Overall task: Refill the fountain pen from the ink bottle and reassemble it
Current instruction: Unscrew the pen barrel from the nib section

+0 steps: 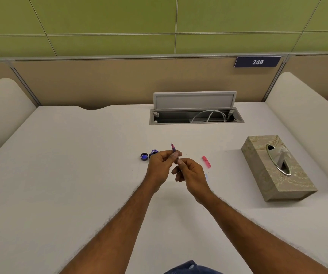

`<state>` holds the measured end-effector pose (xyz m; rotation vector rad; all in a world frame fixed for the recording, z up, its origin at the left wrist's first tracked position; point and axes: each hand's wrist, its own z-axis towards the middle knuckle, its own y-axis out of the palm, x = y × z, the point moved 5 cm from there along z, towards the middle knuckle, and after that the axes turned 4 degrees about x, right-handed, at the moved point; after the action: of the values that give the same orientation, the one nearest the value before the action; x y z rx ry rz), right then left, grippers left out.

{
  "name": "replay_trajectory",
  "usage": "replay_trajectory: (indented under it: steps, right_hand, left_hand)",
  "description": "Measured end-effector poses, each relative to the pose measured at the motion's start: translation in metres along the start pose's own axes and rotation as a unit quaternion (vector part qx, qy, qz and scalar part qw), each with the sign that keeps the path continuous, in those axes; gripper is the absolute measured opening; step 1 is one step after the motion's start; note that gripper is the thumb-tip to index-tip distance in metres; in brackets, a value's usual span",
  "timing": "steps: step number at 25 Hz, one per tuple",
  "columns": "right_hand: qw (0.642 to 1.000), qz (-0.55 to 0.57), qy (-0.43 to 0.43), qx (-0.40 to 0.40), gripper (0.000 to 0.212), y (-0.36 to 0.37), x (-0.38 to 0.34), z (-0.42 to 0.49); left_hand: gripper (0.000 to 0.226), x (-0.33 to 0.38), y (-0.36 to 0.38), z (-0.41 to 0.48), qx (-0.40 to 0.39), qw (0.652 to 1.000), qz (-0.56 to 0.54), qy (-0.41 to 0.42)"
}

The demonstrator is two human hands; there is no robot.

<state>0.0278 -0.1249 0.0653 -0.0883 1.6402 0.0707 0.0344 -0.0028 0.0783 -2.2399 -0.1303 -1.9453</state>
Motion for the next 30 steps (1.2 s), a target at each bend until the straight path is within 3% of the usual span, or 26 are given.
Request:
replay_trajectory:
  steps: [3,11,21,27,30]
  right_hand:
    - [1.0,-0.016,0.004,-0.001,0.019,0.0,0.001,0.002]
    - [0.999,-0.05,-0.017,0.009,0.029,-0.005,0.001,0.003]
    - [0.997,-0.075,-0.004,0.018,0.013,-0.015,0.017,0.005]
    - [0.988,-0.147,0.019,0.048,0.013,-0.036,0.05,0.016]
    - [0.966,-0.238,0.018,0.095,0.012,-0.054,0.07,0.028]
  left_hand:
    - [0.025,0.001,-0.001,0.003,0.025,1.0,0.009,-0.001]
    - [0.035,-0.002,-0.005,0.007,0.089,0.996,0.003,-0.02]
    - [0.036,0.004,-0.011,0.015,0.14,0.99,-0.004,-0.004]
    - [0.035,0.0,-0.016,0.02,0.156,0.988,0.001,-0.012]
    - [0.033,-0.007,-0.02,0.02,0.146,0.989,0.002,-0.016]
